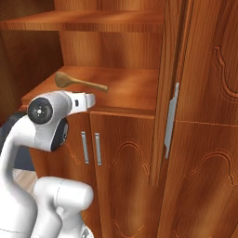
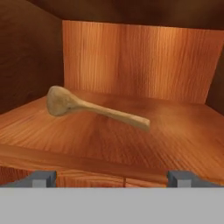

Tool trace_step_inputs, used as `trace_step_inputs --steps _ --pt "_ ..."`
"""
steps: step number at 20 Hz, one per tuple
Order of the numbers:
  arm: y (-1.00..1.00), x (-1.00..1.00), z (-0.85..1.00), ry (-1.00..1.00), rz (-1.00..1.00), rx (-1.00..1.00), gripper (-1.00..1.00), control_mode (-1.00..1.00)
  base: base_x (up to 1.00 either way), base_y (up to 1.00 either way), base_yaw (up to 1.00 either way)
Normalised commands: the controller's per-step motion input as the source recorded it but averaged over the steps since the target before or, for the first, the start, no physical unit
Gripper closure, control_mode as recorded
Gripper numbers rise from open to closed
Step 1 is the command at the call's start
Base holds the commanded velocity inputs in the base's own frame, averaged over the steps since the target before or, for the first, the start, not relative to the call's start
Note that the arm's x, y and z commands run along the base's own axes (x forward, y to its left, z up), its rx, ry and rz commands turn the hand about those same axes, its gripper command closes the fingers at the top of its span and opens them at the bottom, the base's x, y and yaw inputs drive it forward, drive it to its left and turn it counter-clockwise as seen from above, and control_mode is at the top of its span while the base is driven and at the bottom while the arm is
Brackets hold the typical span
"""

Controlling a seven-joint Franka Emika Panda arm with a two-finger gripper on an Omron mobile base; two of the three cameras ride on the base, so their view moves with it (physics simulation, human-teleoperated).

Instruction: Organize the utensils by type. Pick up the wooden spoons from the counter and place them in the open cabinet. Then pick up the metallic utensils from the counter and place them in the open drawer.

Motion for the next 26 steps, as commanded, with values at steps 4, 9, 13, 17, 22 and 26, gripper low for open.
trace_step_inputs --steps 4,9,13,17,22,26 --pt "-0.10 -0.80 -0.08 0.02 -0.08 0.00 -1.00 -1.00 0.00 0.00 0.00" --pt "0.00 -0.65 -0.12 0.19 -0.13 0.00 -1.00 -1.00 0.00 0.00 0.00" --pt "0.00 -0.52 -0.04 0.32 0.00 -0.13 -1.00 -1.00 0.00 0.00 0.00" --pt "-0.01 -0.54 -0.23 0.05 0.00 -0.11 -1.00 -1.00 0.00 0.00 0.00" --pt "-0.01 -0.05 -0.02 0.00 0.00 0.00 -1.00 1.00 0.00 0.00 0.00" --pt "0.00 0.00 0.00 0.00 0.00 0.00 -1.00 1.00 -0.19 -0.05 0.13"
